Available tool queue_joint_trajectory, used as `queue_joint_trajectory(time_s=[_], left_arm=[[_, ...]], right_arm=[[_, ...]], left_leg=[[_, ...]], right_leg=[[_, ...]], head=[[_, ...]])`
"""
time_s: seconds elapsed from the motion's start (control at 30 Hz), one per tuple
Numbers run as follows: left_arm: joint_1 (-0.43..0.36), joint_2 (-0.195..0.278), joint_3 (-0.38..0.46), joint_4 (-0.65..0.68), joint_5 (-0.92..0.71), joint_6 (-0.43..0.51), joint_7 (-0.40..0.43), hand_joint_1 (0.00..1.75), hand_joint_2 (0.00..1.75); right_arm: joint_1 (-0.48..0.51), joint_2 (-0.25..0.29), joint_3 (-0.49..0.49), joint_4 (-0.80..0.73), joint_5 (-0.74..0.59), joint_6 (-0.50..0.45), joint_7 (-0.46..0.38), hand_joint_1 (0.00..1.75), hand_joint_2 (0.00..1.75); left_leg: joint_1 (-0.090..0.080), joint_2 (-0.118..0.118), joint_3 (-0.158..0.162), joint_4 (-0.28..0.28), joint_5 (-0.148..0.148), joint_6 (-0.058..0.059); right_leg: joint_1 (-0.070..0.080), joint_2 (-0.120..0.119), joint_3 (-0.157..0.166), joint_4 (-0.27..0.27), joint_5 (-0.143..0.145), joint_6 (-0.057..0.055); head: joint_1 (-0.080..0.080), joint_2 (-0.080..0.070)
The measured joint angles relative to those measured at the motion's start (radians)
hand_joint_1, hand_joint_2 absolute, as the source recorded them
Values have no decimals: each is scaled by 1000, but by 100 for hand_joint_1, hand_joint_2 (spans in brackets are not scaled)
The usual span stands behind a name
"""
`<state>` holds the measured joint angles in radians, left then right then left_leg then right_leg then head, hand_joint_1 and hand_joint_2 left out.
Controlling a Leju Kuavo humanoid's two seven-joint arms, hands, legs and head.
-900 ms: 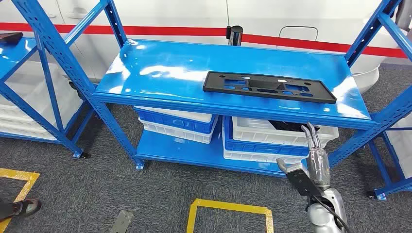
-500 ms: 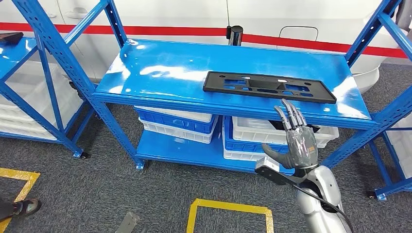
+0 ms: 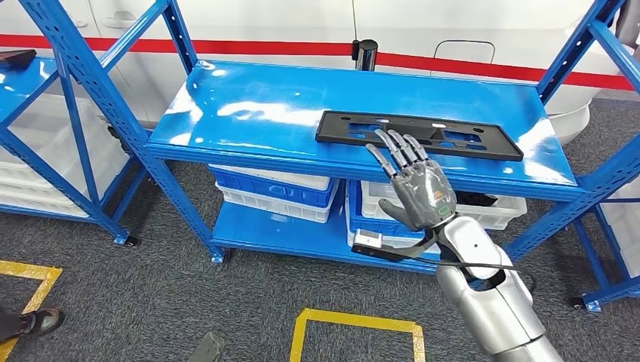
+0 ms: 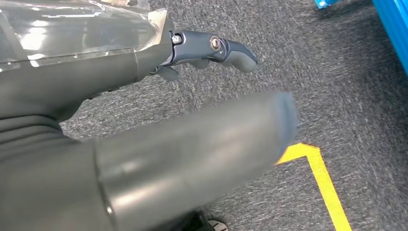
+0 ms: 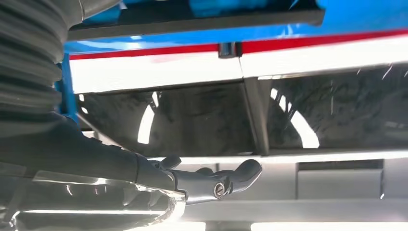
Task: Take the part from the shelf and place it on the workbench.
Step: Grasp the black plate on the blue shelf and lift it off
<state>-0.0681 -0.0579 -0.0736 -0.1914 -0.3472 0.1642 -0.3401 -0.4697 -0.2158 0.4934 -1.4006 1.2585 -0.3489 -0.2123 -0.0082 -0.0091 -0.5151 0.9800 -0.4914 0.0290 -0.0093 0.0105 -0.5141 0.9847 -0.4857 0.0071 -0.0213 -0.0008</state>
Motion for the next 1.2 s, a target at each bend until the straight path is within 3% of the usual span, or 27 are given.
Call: queue_joint_trajectory(time_s=[0.47, 0.77, 0.87, 0.97, 1.03, 1.1, 1.17, 1.2], left_arm=[[3, -3, 1, 6, -8, 18, 58, 0, 0], [3, -3, 1, 8, -18, 14, 113, 0, 0], [3, -1, 2, 8, -18, 8, 115, 0, 0], [2, 1, 8, 8, -17, 5, 117, 0, 0], [1, 0, 12, 8, -17, 4, 117, 0, 0], [1, -1, 15, 8, -17, 4, 117, 0, 0], [1, -2, 17, 8, -18, 4, 117, 0, 0], [1, -3, 17, 8, -18, 3, 117, 0, 0]], right_arm=[[-254, 29, 180, 368, -71, 120, 42, 0, 175], [-343, 45, 225, 549, -117, 143, 78, 0, 175], [-356, 46, 231, 582, -122, 138, 83, 0, 175], [-369, 43, 235, 604, -126, 132, 88, 0, 175], [-382, 39, 235, 611, -127, 128, 93, 0, 175], [-390, 33, 235, 613, -128, 127, 99, 0, 175], [-390, 26, 235, 616, -128, 126, 102, 0, 175], [-390, 23, 235, 617, -128, 126, 103, 0, 175]], left_leg=[[1, -1, -1, 0, 1, 0], [0, -1, -2, 4, 0, 1], [-2, -2, -7, 11, -1, 5], [1, 0, -4, -7, 5, 24], [6, 3, 9, -23, 12, 37], [10, 5, 15, -27, 16, 39], [14, 4, 17, -26, 14, 37], [19, 2, 20, -26, 11, 32]], right_leg=[[0, -1, 0, 0, 0, 0], [-3, -1, -1, -1, 2, 2], [-8, -1, -2, -3, 5, 9], [-3, -1, -9, 12, 13, 21], [-3, -1, -38, 62, -7, 19], [-6, -1, -106, 179, -49, 20], [-13, -1, -174, 281, -67, 37], [-20, -2, -188, 284, -55, 50]], head=[[0, 0], [0, 0], [0, 0], [0, 0], [1, 0], [2, 0], [2, 0], [2, 0]])
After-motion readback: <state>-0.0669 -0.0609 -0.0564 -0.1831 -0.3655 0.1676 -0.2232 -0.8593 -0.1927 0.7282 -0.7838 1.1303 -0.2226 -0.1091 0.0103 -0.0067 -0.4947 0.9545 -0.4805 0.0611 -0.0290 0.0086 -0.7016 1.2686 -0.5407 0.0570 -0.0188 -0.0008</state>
